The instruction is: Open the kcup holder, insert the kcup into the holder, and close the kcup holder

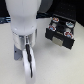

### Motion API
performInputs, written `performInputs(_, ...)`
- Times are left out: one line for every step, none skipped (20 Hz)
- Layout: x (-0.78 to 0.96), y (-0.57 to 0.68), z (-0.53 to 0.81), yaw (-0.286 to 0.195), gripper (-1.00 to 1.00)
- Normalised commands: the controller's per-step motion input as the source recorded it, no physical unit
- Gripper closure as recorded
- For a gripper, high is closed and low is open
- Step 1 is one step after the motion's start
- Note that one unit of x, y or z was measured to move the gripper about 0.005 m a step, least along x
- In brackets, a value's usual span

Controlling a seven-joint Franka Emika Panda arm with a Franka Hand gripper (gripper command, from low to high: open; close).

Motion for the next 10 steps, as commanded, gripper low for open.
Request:
performInputs(0.03, 0.37, 0.67, -0.007, 1.0)
performInputs(0.03, 0.4, 0.75, -0.008, 1.0)
performInputs(0.03, 0.43, 0.79, -0.01, 1.0)
performInputs(0.03, 0.47, 0.79, -0.006, 1.0)
performInputs(0.02, 0.48, 0.79, -0.004, 1.0)
performInputs(0.03, 0.49, 0.79, 0.001, 1.0)
performInputs(0.03, 0.51, 0.78, 0.008, 1.0)
performInputs(0.03, 0.51, 0.78, 0.015, 1.0)
performInputs(0.02, 0.51, 0.82, 0.028, 1.0)
performInputs(0.01, 0.51, 0.79, 0.049, 1.0)
